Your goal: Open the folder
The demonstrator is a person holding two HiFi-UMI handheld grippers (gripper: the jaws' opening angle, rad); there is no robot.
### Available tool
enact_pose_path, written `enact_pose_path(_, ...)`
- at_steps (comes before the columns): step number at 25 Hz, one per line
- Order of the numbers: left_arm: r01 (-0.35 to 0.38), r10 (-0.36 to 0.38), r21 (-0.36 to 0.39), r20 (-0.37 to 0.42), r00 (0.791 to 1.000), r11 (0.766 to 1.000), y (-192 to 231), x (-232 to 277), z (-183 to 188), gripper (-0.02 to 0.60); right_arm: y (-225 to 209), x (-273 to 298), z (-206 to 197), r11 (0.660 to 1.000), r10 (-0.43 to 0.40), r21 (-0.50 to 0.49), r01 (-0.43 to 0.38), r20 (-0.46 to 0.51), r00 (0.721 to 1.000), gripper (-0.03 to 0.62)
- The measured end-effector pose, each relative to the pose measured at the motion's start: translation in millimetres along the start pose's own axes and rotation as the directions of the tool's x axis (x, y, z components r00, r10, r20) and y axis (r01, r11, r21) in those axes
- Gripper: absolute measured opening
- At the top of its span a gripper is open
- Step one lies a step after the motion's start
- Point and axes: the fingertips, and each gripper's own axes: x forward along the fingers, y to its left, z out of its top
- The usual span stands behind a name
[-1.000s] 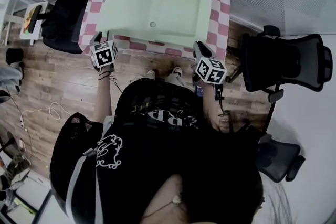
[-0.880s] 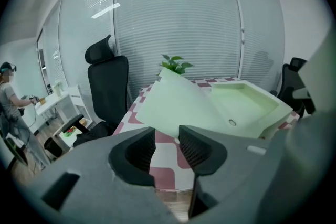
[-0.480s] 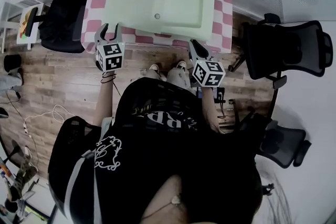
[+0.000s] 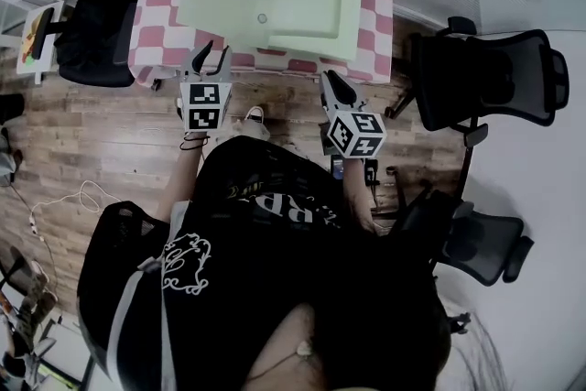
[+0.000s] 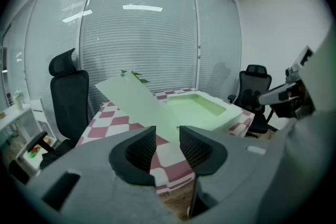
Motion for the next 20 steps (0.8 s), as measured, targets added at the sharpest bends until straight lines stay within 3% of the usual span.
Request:
enact_pose_path(7, 0.158, -0.159, 0.022, 0.042, 0.986, 0.987, -80.3, -14.2, -0.6, 0.144, 4.3, -44.6, -17.9, 0.998, 0.037, -0.043, -0.037, 0.002, 0.999, 0.049)
enact_pose_path(12, 0.218, -0.214, -0.042, 0.073, 0.974, 0.975, -139.9, -43.9, -1.8, 0.144, 0.0, -93.2, -37.4, 0.994, 0.059, -0.088, -0.059, -0.001, 0.998, 0.048)
enact_pose_path(20, 0.302, -0.298, -0.04, 0.09, 0.95, 0.952, -219.6, -104.8, -30.8, 0.143, 6.5, -158.1, -72.0, 0.985, 0.12, -0.129, -0.116, 0.019, 0.993, 0.044)
